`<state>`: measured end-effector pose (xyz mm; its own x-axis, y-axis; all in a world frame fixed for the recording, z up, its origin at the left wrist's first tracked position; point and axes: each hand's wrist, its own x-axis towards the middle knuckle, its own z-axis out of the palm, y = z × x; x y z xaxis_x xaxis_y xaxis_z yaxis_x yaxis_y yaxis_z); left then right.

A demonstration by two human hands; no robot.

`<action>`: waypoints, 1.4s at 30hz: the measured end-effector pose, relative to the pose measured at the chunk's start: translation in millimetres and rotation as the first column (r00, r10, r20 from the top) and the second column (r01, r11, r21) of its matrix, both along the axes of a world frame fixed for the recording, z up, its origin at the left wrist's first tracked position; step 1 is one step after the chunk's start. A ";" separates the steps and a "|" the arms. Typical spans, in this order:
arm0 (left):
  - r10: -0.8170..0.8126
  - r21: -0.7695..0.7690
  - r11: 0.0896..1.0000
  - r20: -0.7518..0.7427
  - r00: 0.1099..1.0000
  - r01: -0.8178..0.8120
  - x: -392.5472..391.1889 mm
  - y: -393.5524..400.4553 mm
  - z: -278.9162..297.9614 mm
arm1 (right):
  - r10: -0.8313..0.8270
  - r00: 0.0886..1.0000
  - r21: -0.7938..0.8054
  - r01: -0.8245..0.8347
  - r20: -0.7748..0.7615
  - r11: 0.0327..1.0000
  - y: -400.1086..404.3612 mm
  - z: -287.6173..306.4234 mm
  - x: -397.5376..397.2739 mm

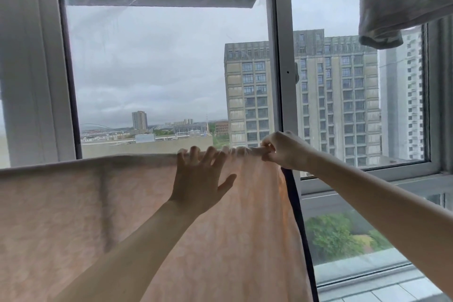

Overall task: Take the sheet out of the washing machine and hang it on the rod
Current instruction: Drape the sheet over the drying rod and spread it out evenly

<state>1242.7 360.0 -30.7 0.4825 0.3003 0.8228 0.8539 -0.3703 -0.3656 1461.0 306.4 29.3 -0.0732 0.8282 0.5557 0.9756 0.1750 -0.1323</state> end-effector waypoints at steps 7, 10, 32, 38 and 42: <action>-0.016 -0.063 0.998 0.001 1.000 0.016 -6.3 2.2 4.3 | -0.021 1.000 0.116 0.022 -0.008 0.993 -1.0 -1.7 15.0; 0.000 -0.060 0.998 0.007 1.000 0.001 -11.8 4.1 3.4 | -0.069 0.997 0.183 0.076 -0.047 0.980 -8.5 -1.8 35.9; -0.305 -0.229 0.891 0.338 0.890 0.392 -38.0 0.4 33.8 | 0.139 0.985 0.230 -0.113 -0.098 0.967 11.0 1.1 -1.7; -0.212 -0.260 0.919 0.309 0.927 0.297 -103.4 0.8 39.2 | 0.122 0.991 0.206 -0.107 -0.061 0.973 13.2 4.6 -10.9; -0.194 -0.257 0.927 0.300 0.934 0.275 -137.8 1.8 40.0 | 0.209 0.976 0.137 -0.200 -0.058 0.970 6.6 6.5 -21.0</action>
<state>1104.9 361.8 9.4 0.3451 0.4499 0.8237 0.7793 -0.6264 0.0157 1439.9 313.0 35.9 -0.1901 0.7203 0.6672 0.9061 0.3903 -0.1632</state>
